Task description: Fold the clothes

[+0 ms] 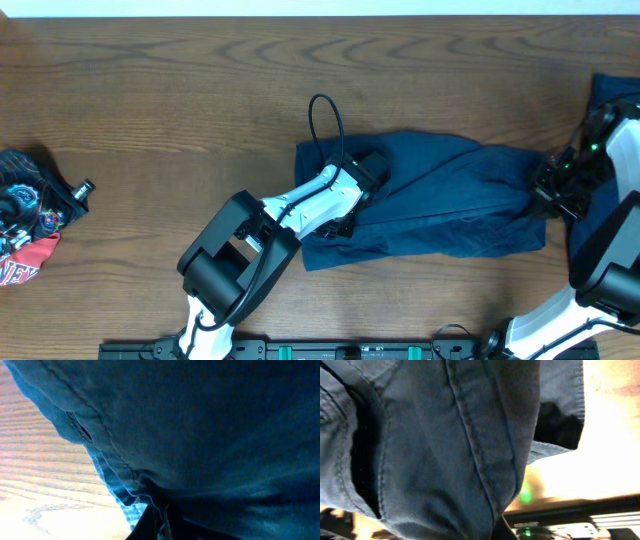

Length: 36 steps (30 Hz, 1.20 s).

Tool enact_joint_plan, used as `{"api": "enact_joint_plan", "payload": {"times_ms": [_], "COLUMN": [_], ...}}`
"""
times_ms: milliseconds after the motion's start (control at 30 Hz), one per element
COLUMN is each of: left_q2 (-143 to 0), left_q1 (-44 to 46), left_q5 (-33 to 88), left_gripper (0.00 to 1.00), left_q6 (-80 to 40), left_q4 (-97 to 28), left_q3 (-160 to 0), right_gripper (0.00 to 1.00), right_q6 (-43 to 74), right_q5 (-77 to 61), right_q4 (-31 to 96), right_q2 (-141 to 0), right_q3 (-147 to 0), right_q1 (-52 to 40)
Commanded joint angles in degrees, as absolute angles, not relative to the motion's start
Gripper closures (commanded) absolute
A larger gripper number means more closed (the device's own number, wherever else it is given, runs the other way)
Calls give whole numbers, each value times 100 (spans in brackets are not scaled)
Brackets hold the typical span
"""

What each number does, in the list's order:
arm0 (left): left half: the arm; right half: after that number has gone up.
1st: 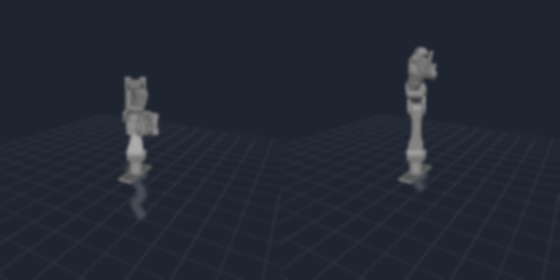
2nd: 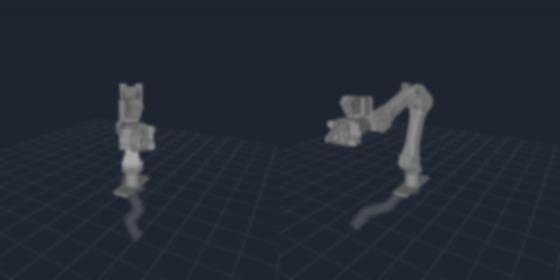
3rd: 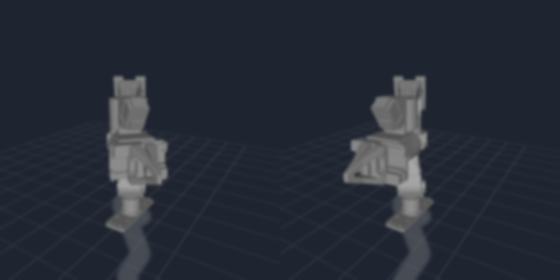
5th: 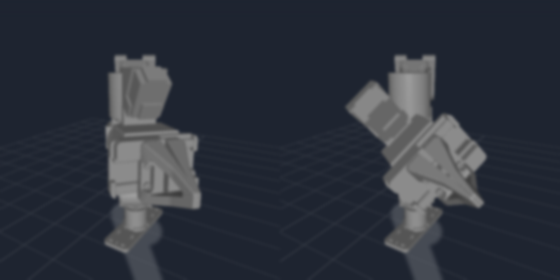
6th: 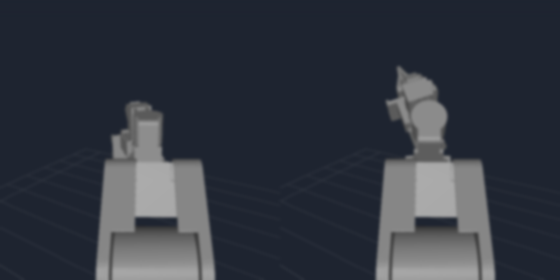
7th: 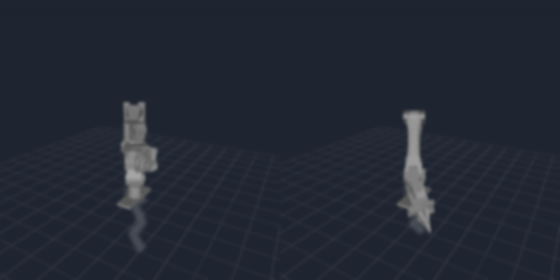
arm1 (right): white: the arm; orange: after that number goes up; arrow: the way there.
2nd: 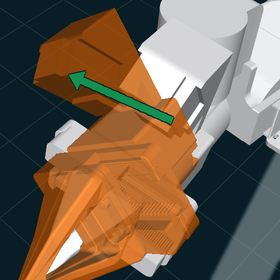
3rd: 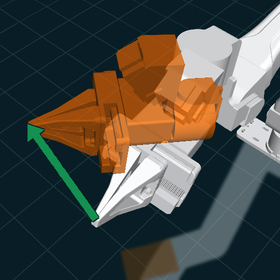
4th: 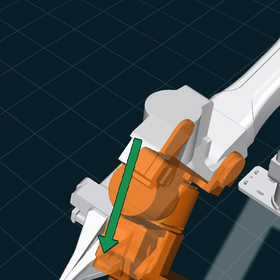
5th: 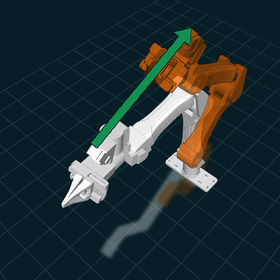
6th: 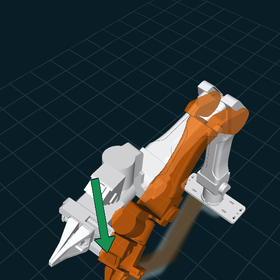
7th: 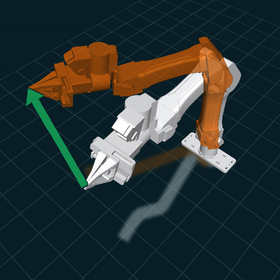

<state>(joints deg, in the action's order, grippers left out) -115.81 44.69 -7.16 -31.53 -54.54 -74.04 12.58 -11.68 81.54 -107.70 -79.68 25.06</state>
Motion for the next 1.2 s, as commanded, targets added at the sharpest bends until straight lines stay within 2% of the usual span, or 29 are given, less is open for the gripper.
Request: {"api": "enact_joint_plan", "payload": {"times_ms": [0, 133, 233, 500, 600, 767, 800, 867, 900, 967, 1133, 1167], "left_q2": [-11756, -11756, -11756, -11756, -11756, -11756, -11756, -11756, -11756, -11756, -11756, -11756], "left_q1": [4401, 4401, 4401, 4401, 4401, 4401, 4401, 4401, 4401, 4401, 4401, 4401], "left_q5": [-794, -794, -794, -792, -794, -794, -792, -794, -792, -792, -790, -790], "left_gripper": [94, 94, 94, 94, 94, 94, 94, 94, 94, 94, 94, 94], "left_q6": [-3181, -3181, -3179, -3181, -3179, -3177, -3179, -3177, -3177, -3177, -3179, -3179], "left_q4": [-5492, -5472, -5443, -5408, -5408, -5411, -5408, -5408, -5411, -5411, -5435, -5439], "left_q3": [-7146, -7146, -7146, -7146, -7146, -7146, -7146, -7146, -7146, -7146, -7146, -7146], "right_gripper": [99, 98, 80, 51, 50, 59, 65, 84, 85, 76, 98, 99], "right_q6": [1022, -231, -786, -541, -543, -1041, -1151, -1385, -1487, -1503, -961, -854], "right_q5": [-930, -2014, -2569, -2272, -2265, -3175, -3376, -3688, -3793, -3750, -3205, -3116], "right_q4": [7935, 7728, 7599, 7516, 7557, 7902, 8023, 8335, 8477, 8746, 9028, 9019], "right_q2": [-10637, -10637, -10637, -10634, -10632, -10628, -10628, -10628, -10628, -10628, -10628, -10628], "right_q3": [-8178, -8176, -8176, -8211, -8315, -8855, -9006, -9402, -9598, -10036, -10704, -10746], "right_q1": [2947, 3041, 2987, 2963, 2974, 2947, 2928, 2867, 2823, 2700, 2414, 2364]}}
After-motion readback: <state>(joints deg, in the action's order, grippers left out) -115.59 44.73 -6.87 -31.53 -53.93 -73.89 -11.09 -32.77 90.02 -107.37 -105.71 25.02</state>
